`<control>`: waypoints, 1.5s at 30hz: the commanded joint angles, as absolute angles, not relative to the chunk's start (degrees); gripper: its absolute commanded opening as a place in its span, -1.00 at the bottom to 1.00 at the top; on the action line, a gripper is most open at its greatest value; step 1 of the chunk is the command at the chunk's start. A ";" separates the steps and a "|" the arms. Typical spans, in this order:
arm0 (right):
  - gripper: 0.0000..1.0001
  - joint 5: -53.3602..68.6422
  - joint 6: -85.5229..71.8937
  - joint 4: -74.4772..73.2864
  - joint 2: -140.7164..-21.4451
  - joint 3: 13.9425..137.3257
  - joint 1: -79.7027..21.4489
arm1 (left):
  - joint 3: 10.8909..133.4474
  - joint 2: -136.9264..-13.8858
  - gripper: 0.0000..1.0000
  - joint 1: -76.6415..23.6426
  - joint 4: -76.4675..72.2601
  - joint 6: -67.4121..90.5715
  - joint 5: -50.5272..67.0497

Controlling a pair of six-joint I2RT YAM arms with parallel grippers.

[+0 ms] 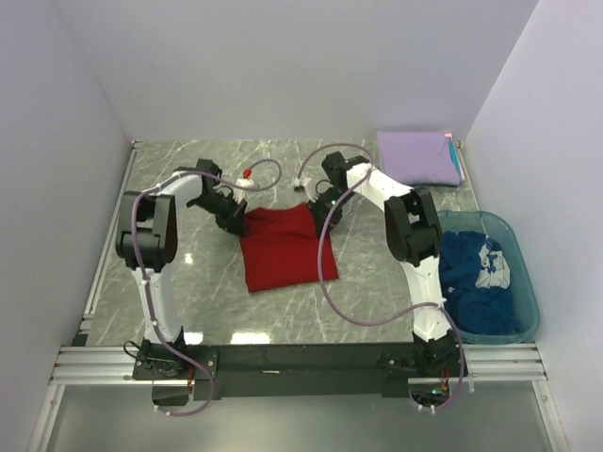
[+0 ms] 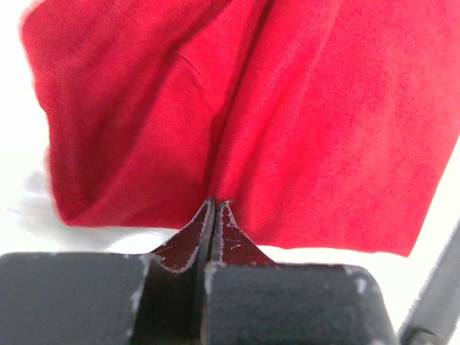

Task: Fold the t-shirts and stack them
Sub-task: Fold the tshirt

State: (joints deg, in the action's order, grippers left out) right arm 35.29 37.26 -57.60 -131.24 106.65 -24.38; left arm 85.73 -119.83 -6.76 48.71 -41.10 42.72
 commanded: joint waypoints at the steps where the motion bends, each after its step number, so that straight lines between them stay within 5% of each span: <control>1: -1.00 37.53 32.88 -57.58 -122.89 95.24 -26.71 | 76.15 -111.90 -0.99 -7.29 51.68 -42.01 43.76; 5: -0.90 41.30 31.47 -57.39 -113.58 86.76 -28.56 | 67.86 -101.90 -0.99 -7.29 53.61 -46.30 46.31; 10: 0.13 46.05 29.71 -61.17 -108.90 88.39 -27.25 | 66.97 -96.16 -0.29 -7.21 54.93 -48.69 50.52; 12: 0.30 49.03 28.48 -61.96 -109.33 91.57 -25.06 | 67.41 -93.52 0.06 -7.56 51.36 -47.30 52.20; 16: 0.25 54.48 17.62 -58.02 -114.60 101.05 -22.77 | 67.50 -91.23 0.11 -11.68 43.62 -44.39 52.12; 23: -0.42 58.71 3.79 -45.81 -125.14 106.43 -23.82 | 65.65 -94.73 0.06 -20.82 31.30 -40.61 42.11; 37: -0.56 61.52 -7.29 -34.37 -130.87 103.28 -23.99 | 65.92 -102.21 0.11 -28.56 31.46 -39.64 41.30; 41: -0.57 61.26 -6.59 -33.93 -129.55 101.43 -23.91 | 65.74 -102.57 0.03 -29.79 32.96 -40.43 42.80; 45: -0.57 62.14 -6.59 -33.31 -128.67 99.67 -23.99 | 65.13 -102.39 -0.27 -30.76 33.31 -40.52 42.98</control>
